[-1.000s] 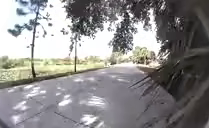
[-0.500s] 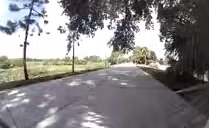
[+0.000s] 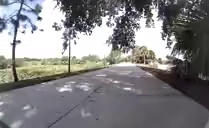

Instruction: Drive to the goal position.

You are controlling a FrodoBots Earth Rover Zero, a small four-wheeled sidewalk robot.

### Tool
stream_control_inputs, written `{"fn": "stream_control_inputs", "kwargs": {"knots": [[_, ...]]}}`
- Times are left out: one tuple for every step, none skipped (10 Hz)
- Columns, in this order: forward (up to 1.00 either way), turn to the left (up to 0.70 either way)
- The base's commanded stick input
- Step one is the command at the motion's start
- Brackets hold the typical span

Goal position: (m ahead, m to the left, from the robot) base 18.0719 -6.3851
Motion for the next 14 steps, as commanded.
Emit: {"fn": "stream_control_inputs", "kwargs": {"knots": [[0.85,0.00],[0.85,0.00],[0.85,0.00],[0.85,0.00],[0.85,0.00],[0.85,0.00],[0.85,0.00],[0.85,0.00],[0.85,0.00],[0.85,0.00],[0.85,0.00],[0.85,-0.03],[0.85,-0.08],[0.85,-0.14]]}}
